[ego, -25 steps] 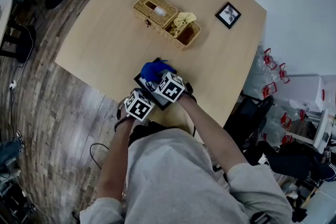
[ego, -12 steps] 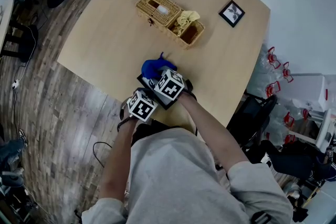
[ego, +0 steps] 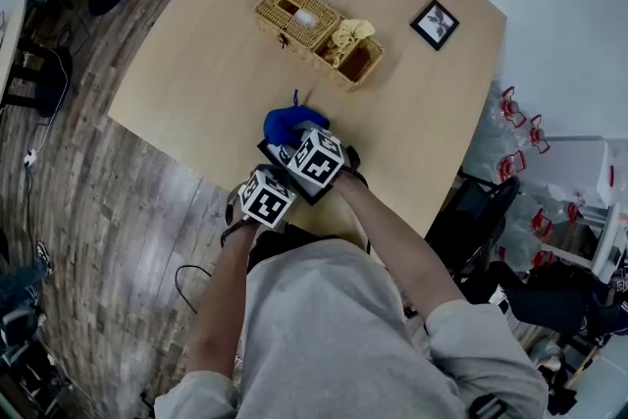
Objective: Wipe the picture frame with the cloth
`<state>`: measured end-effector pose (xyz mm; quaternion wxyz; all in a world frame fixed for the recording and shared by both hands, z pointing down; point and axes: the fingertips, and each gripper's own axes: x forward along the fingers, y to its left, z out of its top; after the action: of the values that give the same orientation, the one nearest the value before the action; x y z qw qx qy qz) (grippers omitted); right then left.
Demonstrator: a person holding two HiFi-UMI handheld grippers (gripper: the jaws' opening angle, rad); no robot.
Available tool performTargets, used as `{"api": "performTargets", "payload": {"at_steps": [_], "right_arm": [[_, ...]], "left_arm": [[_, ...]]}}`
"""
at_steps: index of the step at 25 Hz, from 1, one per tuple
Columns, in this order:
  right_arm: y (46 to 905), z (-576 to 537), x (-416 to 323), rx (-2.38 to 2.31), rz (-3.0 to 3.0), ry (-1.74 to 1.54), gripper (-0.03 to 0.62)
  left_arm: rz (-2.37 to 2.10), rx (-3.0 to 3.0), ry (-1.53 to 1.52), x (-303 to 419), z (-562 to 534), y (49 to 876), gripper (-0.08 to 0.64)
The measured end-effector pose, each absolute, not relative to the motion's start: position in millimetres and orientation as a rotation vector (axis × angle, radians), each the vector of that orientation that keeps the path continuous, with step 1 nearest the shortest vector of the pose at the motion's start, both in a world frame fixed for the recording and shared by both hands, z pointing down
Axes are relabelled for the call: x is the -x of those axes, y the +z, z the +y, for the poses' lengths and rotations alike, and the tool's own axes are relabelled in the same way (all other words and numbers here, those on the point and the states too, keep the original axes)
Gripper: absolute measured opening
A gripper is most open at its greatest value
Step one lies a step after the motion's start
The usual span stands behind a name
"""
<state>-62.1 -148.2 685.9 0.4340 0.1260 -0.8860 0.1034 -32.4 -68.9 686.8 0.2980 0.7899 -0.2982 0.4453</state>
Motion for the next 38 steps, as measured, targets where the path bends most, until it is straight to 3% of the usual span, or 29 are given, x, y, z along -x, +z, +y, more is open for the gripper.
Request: {"api": "performTargets", "payload": {"at_steps": [38], "right_arm": [[680,-127,105,-0.133,-2.259,0.319,0.046]], "left_arm": [[-0.819,-2.098,1.169,34,-71,687,0.052]]}}
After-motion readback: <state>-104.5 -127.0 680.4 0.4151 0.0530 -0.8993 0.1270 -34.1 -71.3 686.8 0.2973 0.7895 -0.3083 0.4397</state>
